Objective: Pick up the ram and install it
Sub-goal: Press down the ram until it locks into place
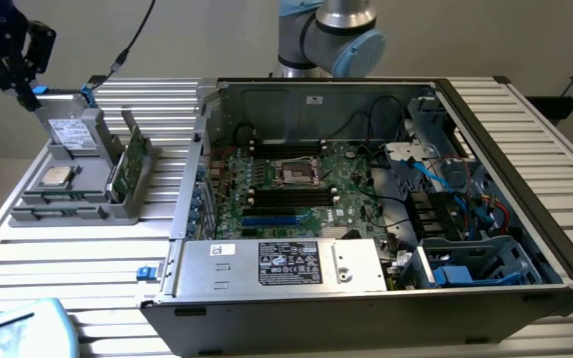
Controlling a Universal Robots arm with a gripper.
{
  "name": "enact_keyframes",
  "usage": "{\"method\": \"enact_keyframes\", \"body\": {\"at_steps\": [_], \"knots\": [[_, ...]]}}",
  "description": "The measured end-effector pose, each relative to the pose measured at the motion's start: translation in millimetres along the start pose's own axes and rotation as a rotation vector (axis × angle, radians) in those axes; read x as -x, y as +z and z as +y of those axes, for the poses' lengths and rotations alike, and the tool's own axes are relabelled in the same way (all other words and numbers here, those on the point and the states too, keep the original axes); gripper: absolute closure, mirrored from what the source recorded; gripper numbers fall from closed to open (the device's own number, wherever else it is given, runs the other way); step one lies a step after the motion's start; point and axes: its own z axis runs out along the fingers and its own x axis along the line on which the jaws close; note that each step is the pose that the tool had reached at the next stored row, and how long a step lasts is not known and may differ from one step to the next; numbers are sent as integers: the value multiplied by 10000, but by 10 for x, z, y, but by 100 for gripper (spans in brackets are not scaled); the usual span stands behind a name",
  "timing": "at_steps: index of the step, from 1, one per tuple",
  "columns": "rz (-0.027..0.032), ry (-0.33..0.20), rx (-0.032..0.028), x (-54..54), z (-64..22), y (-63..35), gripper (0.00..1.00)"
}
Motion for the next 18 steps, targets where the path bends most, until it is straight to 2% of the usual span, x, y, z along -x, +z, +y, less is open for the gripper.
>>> {"method": "enact_keyframes", "body": {"at_steps": [8, 18], "knots": [[60, -1458, 98, 0, -2, 18, 89], [288, -3265, 120, -1, -7, 52, 89]]}}
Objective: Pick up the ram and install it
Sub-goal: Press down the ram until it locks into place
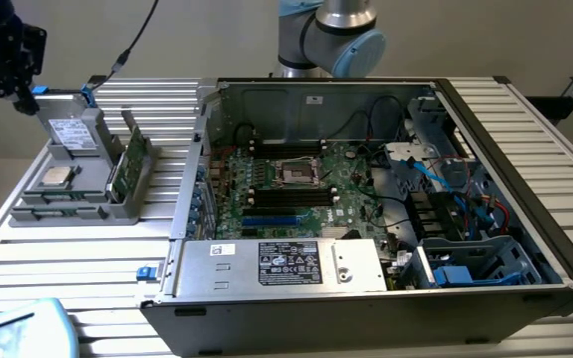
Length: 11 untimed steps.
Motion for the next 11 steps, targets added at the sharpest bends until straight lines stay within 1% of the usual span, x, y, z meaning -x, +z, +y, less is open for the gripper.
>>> {"method": "enact_keyframes", "body": {"at_steps": [11], "knots": [[263, -1987, 47, 0, -5, 42, 89]]}}
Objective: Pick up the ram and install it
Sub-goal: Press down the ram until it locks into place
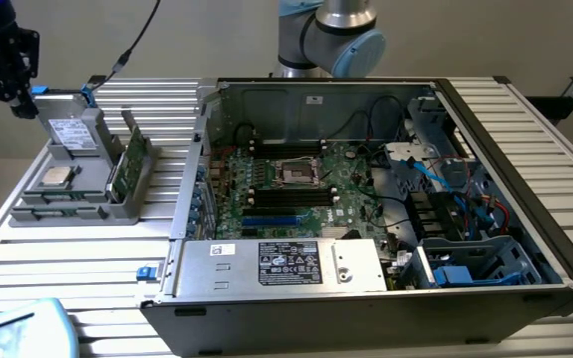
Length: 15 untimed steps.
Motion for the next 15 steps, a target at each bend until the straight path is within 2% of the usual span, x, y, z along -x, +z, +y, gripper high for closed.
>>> {"method": "enact_keyframes", "body": {"at_steps": [12, 14, 15], "knots": [[300, -2140, 75, 0, -3, 39, 89], [314, -2216, 81, -1, -3, 38, 88], [315, -2217, 82, -1, -3, 38, 82]]}}
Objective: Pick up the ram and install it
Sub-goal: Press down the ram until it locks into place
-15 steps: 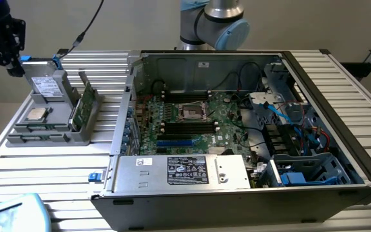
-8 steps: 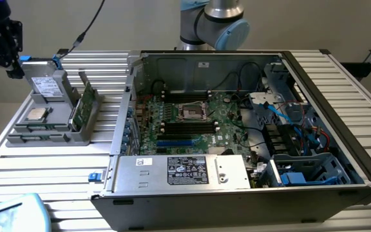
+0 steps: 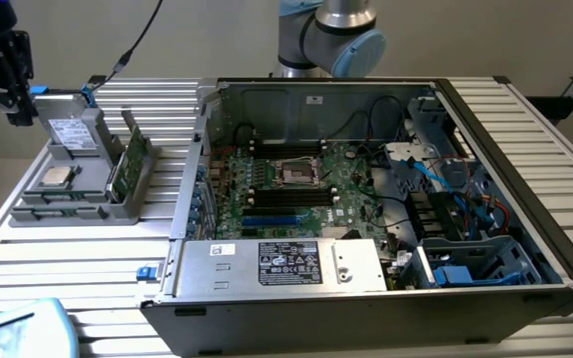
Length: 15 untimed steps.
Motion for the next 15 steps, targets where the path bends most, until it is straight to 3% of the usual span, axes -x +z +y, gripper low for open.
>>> {"method": "enact_keyframes", "body": {"at_steps": [3, 10, 12, 13, 15], "knots": [[-1, 0, -2, 1, 3, 2, 69], [12, -6, -43, 35, 193, 85, 69], [60, -3, -51, 37, 224, 100, 69], [82, -2, -71, 38, 232, 108, 69], [108, -5, -170, 39, 248, 121, 69]]}}
